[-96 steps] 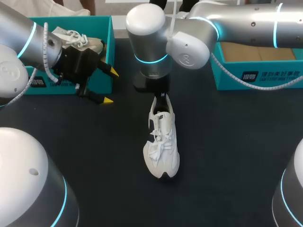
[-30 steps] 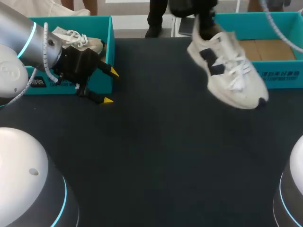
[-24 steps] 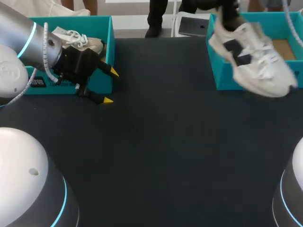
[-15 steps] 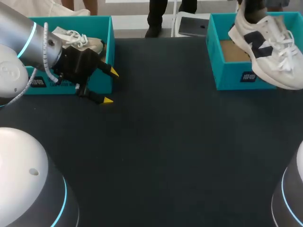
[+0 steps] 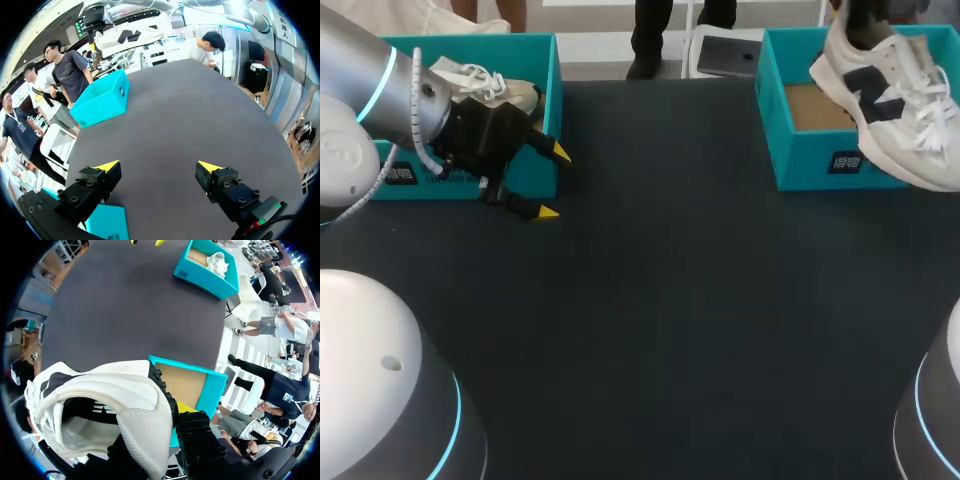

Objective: Take the shoe out of the shoebox, open the shoe tongue, remove and reinsert the insole, then place the shoe into the shoebox

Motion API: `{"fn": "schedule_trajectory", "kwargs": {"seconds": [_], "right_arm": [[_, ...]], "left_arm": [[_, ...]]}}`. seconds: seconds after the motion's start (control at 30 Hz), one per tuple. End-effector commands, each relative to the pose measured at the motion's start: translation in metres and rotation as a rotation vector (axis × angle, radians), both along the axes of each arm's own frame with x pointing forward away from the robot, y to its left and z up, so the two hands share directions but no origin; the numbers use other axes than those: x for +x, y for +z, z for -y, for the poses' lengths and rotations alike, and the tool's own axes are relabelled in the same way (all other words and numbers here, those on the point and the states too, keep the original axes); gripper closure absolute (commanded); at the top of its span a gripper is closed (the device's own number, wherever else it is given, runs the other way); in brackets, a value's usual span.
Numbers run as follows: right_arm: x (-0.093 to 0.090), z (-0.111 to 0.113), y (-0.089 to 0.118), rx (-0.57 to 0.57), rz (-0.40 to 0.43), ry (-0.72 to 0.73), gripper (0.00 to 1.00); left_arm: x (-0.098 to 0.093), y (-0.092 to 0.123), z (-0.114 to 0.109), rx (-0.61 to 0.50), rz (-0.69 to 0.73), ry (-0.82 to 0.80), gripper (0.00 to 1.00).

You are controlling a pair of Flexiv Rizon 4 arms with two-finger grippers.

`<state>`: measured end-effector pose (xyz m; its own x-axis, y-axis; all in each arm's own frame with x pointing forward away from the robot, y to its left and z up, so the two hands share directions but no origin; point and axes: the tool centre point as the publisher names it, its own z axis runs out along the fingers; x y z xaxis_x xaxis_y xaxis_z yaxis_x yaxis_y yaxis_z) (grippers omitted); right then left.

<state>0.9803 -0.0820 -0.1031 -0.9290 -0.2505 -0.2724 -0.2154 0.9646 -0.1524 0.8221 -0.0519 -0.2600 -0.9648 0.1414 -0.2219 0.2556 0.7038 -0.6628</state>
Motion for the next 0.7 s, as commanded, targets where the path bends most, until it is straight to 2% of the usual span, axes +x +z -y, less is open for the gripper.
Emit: {"fn": "schedule_trajectory", "kwargs": {"seconds": [0.03, 0.43, 0.7], "right_arm": [[0.013, 0.039, -0.005, 0.060, -0.001, 0.009, 1.00], [0.060, 0.127, -0.019, 0.030, -0.006, -0.025, 1.00], [0.090, 0.198, -0.042, -0.013, -0.081, -0.159, 1.00]], "left_arm": [[0.000, 0.000, 0.000, 0.003, 0.000, 0.000, 0.00], [0.000, 0.000, 0.000, 0.003, 0.000, 0.000, 0.00], [0.000, 0.000, 0.000, 0.003, 0.000, 0.000, 0.00]]}}
